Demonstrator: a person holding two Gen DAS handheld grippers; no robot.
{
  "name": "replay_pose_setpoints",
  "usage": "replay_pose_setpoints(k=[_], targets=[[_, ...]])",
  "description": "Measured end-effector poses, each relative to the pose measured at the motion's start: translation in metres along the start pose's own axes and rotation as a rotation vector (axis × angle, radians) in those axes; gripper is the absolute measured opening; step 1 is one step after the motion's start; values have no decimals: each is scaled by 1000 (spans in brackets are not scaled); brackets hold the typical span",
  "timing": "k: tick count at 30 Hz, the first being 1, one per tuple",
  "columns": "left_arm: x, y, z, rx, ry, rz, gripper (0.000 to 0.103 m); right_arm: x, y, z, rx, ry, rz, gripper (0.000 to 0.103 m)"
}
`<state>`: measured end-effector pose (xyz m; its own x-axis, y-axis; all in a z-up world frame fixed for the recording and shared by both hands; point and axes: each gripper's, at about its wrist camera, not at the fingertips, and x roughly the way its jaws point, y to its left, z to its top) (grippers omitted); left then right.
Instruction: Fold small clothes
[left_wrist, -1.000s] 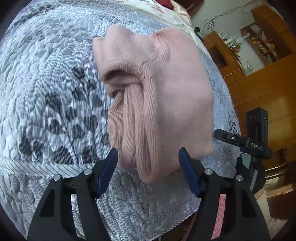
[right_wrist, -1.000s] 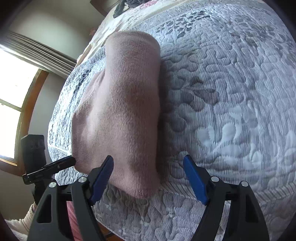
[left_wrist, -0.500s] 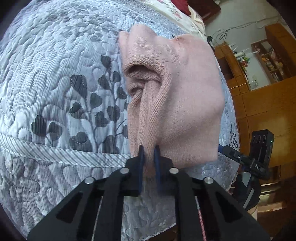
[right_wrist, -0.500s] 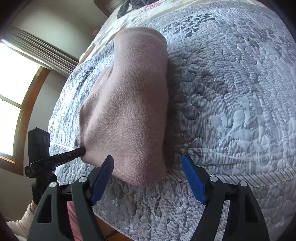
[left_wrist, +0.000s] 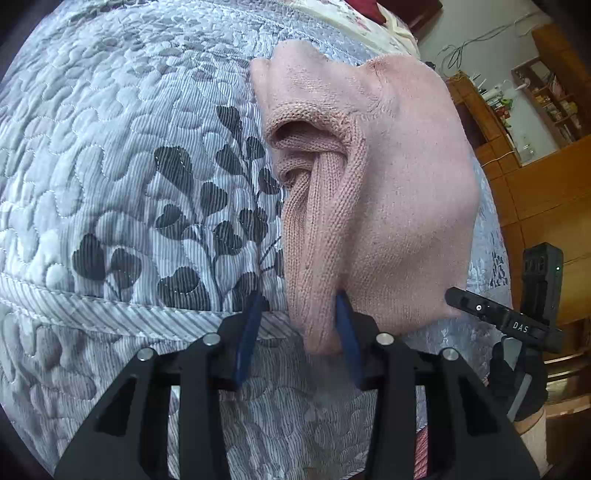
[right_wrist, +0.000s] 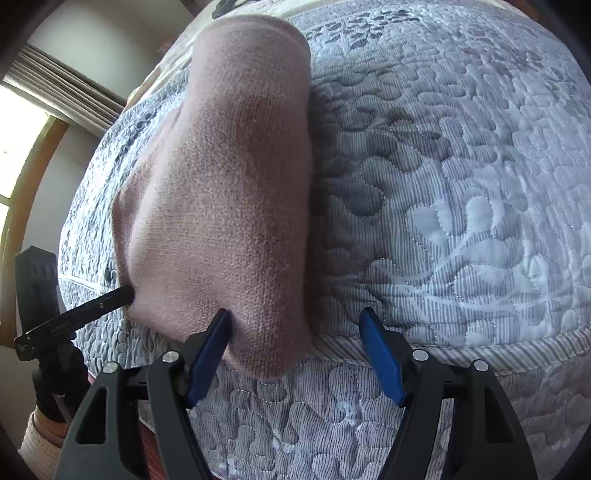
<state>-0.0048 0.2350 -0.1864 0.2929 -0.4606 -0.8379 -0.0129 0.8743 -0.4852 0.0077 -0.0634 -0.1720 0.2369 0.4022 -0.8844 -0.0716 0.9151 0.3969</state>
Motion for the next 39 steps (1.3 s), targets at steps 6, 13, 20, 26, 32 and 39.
replay_pose_setpoints(k=[6, 13, 20, 26, 32, 39], targets=[[-29, -32, -6, 55, -38, 118, 76, -34, 26, -8, -72, -72, -116, 87], [-50, -48, -19, 80, -47, 233, 81, -58, 45, -23, -83, -97, -210, 94], [-65, -69, -37, 133, -69, 297, 83, -77, 58, -39, -75, -107, -265, 98], [-79, -80, -44, 152, -88, 302, 84, -93, 72, -51, -99, -121, -289, 99], [-89, -86, -48, 163, -107, 316, 86, -110, 85, -57, -115, -147, -317, 99], [-97, -90, -55, 167, -115, 336, 86, -130, 96, -62, -126, -199, -347, 99]])
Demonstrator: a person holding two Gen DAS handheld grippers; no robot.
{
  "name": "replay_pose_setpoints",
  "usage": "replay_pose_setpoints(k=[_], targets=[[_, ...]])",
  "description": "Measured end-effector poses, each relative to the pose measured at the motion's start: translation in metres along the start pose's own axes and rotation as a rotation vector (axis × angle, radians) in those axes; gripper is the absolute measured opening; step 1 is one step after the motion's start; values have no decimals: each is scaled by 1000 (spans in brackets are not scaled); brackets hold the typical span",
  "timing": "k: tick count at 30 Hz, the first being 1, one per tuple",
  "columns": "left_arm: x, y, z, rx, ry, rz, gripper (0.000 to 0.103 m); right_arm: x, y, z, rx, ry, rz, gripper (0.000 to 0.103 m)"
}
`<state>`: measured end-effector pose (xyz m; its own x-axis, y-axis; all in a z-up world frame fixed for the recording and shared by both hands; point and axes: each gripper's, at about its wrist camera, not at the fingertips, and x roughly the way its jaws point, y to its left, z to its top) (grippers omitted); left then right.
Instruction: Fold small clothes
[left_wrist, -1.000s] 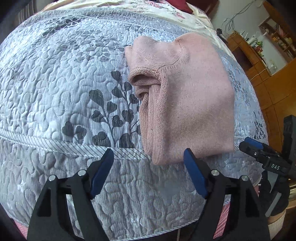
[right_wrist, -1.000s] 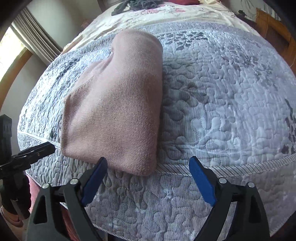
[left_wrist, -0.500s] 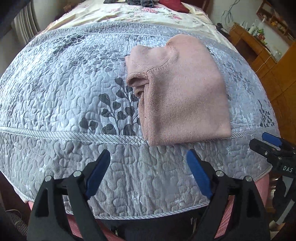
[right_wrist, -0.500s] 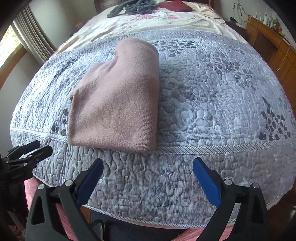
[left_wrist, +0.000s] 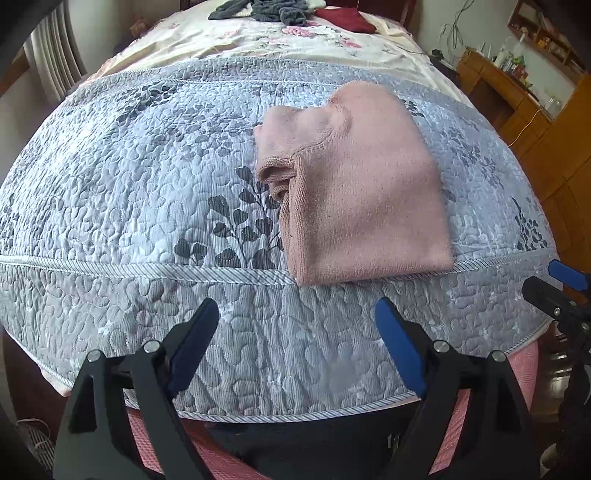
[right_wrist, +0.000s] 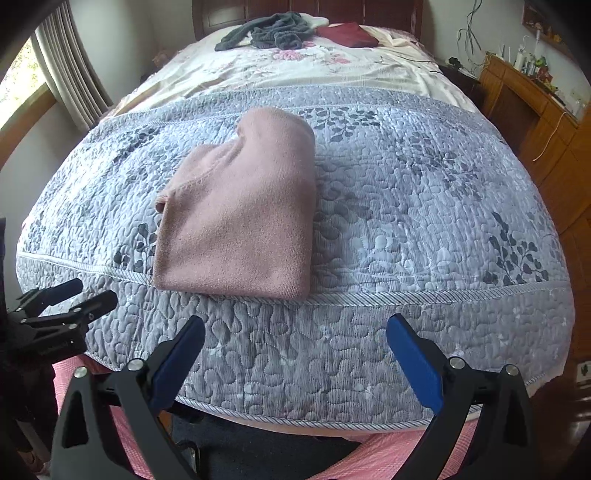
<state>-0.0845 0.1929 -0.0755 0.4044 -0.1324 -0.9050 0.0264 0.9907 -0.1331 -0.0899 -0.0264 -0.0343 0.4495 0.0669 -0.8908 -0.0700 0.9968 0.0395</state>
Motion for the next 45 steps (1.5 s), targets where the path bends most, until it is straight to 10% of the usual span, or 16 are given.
replay_pose_setpoints(k=[45], targets=[[-19, -17, -4, 35, -1, 40, 86, -17, -3, 1, 8, -36, -52, 99]])
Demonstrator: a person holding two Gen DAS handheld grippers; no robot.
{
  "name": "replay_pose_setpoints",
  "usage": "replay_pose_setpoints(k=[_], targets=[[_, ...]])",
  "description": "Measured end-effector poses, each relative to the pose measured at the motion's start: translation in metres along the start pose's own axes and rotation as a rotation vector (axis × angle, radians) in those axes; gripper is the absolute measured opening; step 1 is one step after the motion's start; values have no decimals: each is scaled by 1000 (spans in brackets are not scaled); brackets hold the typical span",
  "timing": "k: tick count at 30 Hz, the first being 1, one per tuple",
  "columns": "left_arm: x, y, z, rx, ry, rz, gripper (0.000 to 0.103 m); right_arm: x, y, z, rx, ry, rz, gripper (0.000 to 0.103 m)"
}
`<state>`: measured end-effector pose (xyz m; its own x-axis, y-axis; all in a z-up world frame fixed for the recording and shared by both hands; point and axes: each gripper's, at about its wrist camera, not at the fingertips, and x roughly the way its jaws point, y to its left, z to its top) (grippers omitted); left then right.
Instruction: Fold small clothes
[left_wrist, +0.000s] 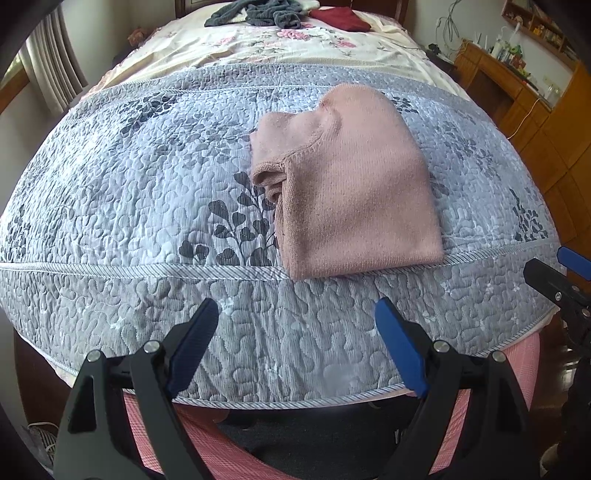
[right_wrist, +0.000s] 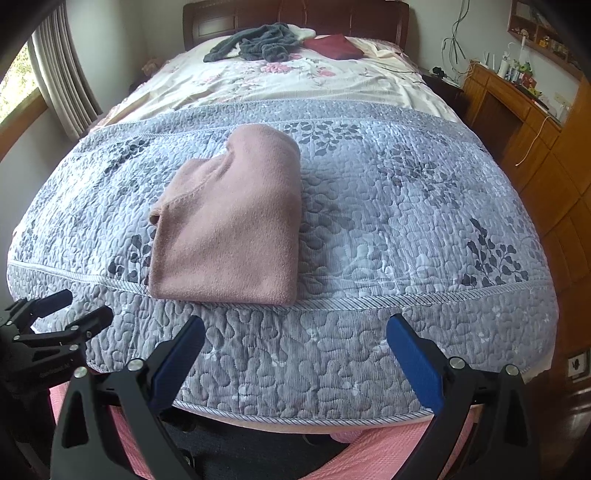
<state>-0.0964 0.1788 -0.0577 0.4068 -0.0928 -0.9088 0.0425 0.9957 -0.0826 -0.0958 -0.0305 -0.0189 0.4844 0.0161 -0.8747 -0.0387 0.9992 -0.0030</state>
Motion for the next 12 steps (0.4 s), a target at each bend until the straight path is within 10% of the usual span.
replay_pose_setpoints(k=[12], targets=[[-2, 0, 2, -6, -6, -1, 86, 4, 0, 0, -2, 20, -15, 99]])
